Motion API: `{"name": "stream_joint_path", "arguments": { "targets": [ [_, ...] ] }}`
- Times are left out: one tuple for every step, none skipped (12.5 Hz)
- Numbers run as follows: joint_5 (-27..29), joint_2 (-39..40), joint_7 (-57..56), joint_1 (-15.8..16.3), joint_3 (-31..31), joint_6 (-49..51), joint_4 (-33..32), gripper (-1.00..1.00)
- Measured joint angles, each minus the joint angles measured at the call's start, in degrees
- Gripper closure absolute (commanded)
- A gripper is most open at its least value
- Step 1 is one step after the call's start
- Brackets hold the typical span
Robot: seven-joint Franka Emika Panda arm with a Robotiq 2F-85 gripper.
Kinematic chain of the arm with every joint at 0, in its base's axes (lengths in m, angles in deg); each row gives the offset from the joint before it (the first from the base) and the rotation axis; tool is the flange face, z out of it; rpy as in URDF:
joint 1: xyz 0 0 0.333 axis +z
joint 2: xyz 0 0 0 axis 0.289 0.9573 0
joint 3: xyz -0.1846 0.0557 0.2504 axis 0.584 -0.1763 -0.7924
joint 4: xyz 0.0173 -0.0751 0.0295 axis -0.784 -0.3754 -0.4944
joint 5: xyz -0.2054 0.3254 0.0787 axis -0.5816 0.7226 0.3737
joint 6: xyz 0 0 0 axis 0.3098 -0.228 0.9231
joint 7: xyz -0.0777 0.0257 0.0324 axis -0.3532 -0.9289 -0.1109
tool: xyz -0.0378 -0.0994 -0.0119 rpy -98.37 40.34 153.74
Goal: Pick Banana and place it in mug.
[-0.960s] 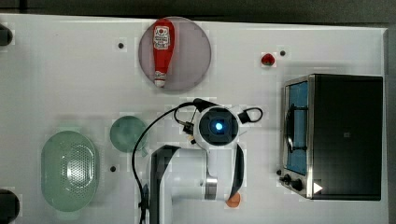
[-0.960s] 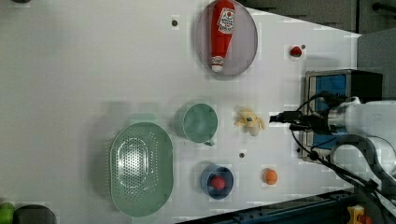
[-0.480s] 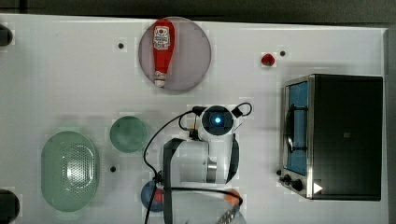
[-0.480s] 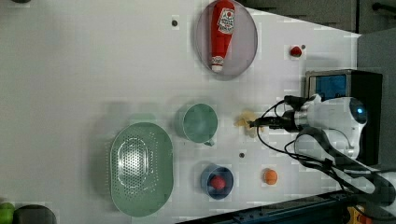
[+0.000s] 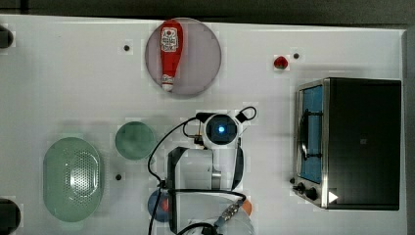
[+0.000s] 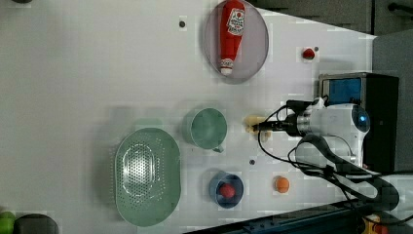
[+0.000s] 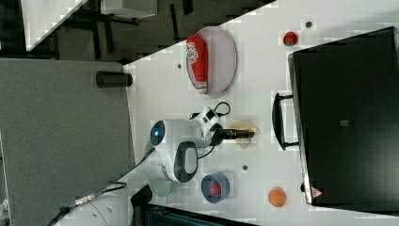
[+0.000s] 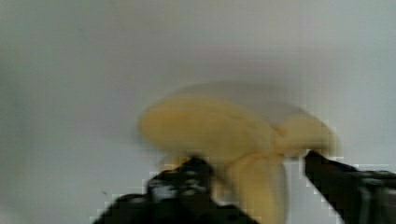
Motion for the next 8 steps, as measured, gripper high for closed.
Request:
{"name": "stream_joint_path", "arguments": {
  "targets": [
    [-0.7,0.1,0.0,0.5,-0.1,-0.4,-0.1,0.43],
    [-0.7,0.1,-0.1,0.5,-0.6,-0.7,0.1,0.46],
    [-0.7,-0.2,-0.3,0.6,-0.6,-0.8,-0.1,0.46],
    [-0.6,-1.2,-0.3,0.6,-0.1,-0.9,-0.3,0.46],
    [-0.6,-3.0,-0.3,0.3,0.5,-0.3,-1.1,0.46],
    [-0.6,-5.6,-0.3,-0.2,0.4,1.1,-1.8,0.46],
    [-0.2,-10.0,-0.3,-0.2,1.1,4.3,-1.7,0.46],
    [-0.6,-13.8,-0.3,-0.4,1.8,9.1,-1.0,0.46]
  ]
}}
